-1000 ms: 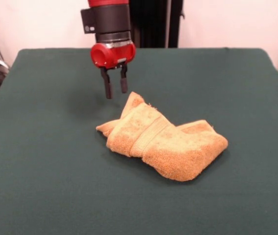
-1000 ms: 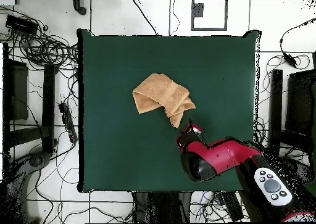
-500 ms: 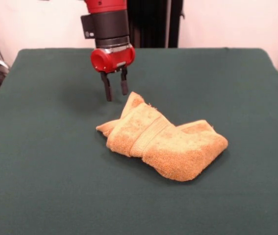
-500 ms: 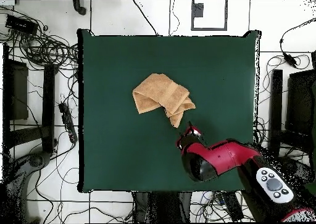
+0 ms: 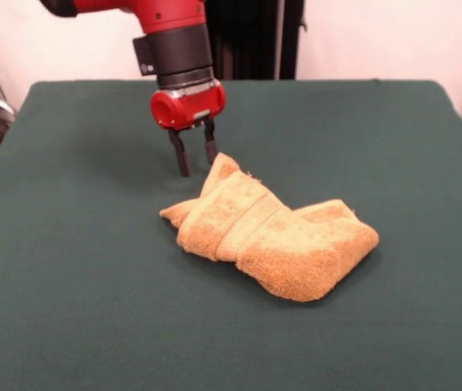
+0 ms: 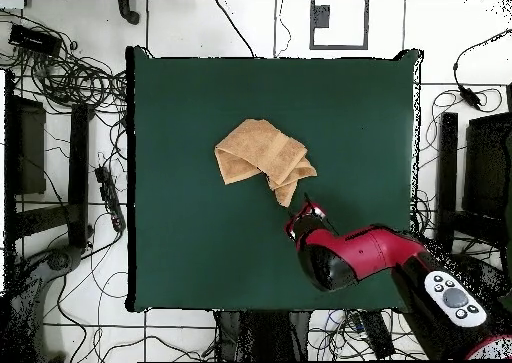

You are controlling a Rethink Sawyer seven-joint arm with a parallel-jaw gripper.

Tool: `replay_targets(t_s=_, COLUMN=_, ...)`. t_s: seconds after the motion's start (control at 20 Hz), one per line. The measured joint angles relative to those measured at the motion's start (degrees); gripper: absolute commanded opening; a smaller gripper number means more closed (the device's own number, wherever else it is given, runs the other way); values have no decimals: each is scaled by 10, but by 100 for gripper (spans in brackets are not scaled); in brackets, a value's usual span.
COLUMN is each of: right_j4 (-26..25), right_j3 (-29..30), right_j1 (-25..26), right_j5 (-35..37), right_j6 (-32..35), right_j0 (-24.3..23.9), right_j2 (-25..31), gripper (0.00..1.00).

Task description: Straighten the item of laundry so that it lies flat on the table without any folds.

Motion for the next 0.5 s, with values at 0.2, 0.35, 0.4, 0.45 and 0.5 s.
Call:
replay_targets(t_s=0.2, right_j4=0, right_j3=0, right_j1=13, right_j5=0, right_j6=0, right_j0=-13, right_j2=17, gripper=100)
replay_targets(t_s=0.35, right_j4=0, right_j3=0, right_j1=19, right_j5=0, right_j6=0, right_j0=-13, right_j2=24, gripper=100)
replay_targets(t_s=0.4, right_j4=-1, right_j3=1, right_j1=21, right_j5=0, right_j6=0, right_j0=-13, right_j2=29, gripper=100)
replay_targets(t_s=0.45, right_j4=-1, right_j3=1, right_j1=21, right_j5=0, right_j6=0, right_j0=-13, right_j2=30, gripper=100)
replay_targets(t_s=0.5, right_j4=-1, right_j3=2, right_j1=22, right_j5=0, right_j6=0, right_j0=-13, right_j2=32, gripper=100)
